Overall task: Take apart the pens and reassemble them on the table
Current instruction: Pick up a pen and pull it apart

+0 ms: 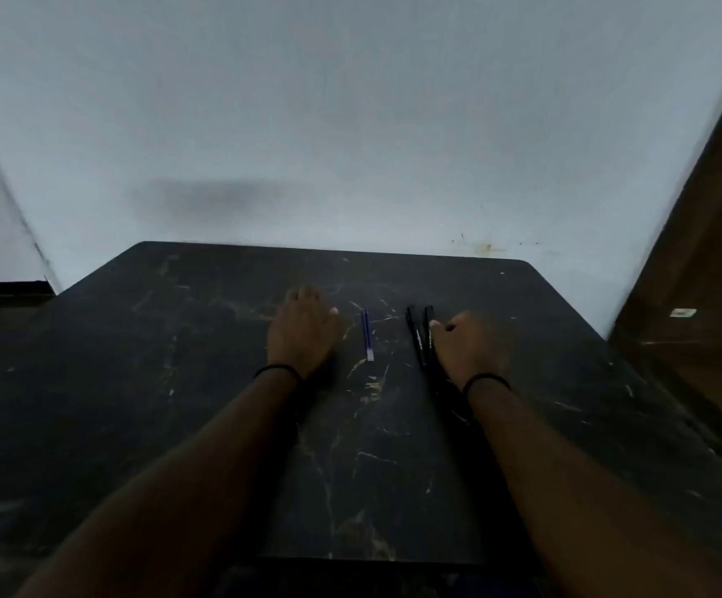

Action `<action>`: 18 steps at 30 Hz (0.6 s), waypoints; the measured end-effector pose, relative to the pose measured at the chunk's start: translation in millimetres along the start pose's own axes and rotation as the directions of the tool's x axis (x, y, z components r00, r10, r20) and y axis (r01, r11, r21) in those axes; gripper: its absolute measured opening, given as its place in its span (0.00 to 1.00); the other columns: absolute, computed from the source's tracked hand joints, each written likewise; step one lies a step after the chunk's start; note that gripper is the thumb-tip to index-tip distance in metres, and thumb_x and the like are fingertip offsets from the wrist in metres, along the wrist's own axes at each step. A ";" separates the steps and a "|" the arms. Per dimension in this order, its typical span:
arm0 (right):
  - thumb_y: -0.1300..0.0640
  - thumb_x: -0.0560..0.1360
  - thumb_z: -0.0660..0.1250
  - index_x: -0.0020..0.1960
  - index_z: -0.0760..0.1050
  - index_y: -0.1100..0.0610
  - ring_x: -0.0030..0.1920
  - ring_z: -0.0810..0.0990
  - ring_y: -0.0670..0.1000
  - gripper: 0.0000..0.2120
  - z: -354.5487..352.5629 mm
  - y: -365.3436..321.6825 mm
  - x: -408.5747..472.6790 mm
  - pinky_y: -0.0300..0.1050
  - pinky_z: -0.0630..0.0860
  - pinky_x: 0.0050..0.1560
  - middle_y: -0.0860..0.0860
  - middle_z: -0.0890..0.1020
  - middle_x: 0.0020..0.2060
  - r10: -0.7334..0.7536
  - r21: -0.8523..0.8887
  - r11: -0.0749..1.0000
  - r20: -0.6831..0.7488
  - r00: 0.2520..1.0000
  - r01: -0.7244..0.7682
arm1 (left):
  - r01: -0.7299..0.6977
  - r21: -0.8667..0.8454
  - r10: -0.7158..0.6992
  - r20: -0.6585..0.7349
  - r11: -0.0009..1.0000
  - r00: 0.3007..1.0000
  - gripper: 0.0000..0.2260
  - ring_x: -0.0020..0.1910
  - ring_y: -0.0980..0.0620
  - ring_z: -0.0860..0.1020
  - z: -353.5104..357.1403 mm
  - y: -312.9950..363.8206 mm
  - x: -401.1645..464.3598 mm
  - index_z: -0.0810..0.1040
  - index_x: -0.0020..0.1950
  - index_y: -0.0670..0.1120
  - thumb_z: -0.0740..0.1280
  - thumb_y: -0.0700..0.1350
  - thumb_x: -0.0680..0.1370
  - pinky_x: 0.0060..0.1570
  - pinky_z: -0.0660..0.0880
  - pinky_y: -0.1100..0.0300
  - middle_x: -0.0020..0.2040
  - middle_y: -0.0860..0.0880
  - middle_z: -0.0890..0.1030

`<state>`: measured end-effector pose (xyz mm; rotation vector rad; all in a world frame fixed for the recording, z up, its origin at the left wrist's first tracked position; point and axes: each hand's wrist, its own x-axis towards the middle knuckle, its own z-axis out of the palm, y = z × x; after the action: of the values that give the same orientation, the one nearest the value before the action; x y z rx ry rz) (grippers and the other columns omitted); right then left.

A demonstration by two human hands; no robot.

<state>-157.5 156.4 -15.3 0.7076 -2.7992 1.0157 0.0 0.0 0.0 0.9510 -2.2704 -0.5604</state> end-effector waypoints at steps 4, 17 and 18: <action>0.38 0.71 0.61 0.38 0.78 0.58 0.39 0.83 0.59 0.23 2.2 -1.6 8.8 0.45 0.74 0.38 0.55 0.82 0.35 0.049 -0.051 0.998 0.022 0.999 -0.048 | 0.052 -0.034 -0.053 -0.025 0.998 0.998 0.13 0.52 0.52 0.71 2.7 -4.1 11.4 0.71 0.61 0.45 0.62 0.51 0.80 0.51 0.68 0.58 0.60 0.45 0.72; 0.48 0.72 0.65 0.38 0.76 0.59 0.34 0.74 0.56 0.14 1.6 -7.4 8.7 0.43 0.67 0.34 0.54 0.77 0.34 0.030 -0.157 0.987 -0.022 0.999 -0.033 | 0.055 -0.080 -0.060 -0.059 0.995 0.997 0.09 0.48 0.52 0.73 3.7 -4.7 11.8 0.72 0.55 0.46 0.62 0.50 0.81 0.48 0.69 0.58 0.53 0.48 0.72; 0.49 0.73 0.65 0.38 0.74 0.59 0.35 0.73 0.56 0.13 0.2 -7.4 8.0 0.43 0.67 0.36 0.53 0.75 0.33 0.028 -0.165 0.986 -0.017 0.999 -0.030 | 0.051 -0.084 -0.057 -0.059 0.995 0.997 0.08 0.48 0.52 0.73 3.9 -4.9 11.7 0.72 0.54 0.46 0.62 0.50 0.81 0.47 0.69 0.58 0.52 0.48 0.73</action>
<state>-161.3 148.1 -9.3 0.6385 -2.8460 0.7768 -6.8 -11.3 -1.4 0.9778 -2.1553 -0.6347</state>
